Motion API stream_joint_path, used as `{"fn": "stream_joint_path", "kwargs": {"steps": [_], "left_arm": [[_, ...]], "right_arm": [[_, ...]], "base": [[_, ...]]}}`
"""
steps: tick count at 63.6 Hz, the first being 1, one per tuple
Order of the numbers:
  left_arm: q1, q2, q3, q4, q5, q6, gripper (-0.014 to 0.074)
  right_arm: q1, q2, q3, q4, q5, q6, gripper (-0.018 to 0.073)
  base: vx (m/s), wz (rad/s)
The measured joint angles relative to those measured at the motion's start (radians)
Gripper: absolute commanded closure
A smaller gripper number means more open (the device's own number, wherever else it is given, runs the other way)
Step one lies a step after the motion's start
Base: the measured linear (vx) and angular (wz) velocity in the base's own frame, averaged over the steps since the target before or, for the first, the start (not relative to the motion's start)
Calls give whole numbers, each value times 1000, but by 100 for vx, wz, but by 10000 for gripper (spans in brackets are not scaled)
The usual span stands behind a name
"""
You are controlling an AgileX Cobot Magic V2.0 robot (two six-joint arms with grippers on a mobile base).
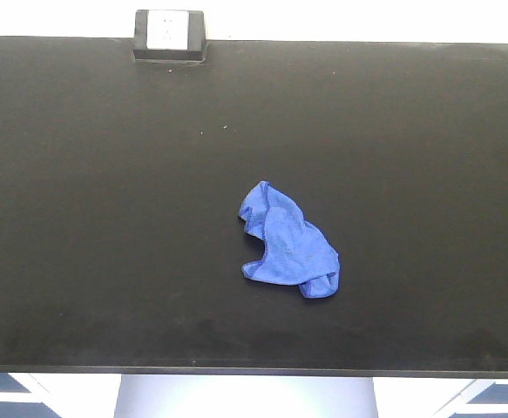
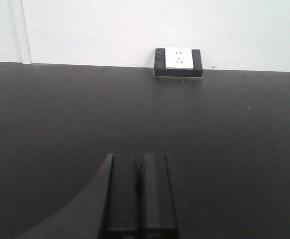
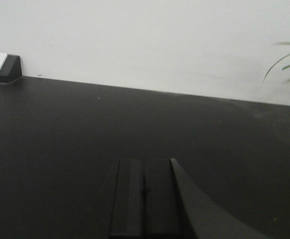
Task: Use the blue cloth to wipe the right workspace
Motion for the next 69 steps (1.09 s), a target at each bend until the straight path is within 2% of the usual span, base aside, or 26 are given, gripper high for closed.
{"fn": "stream_joint_path", "kwargs": {"steps": [11,69], "left_arm": [[0,0,0,0,0,0,602],[0,0,0,0,0,0,602]], "right_arm": [[0,-89,46,27,38,7,567],[0,-89,46,47,75,8,567]], "base": [[0,0],[0,0]]}}
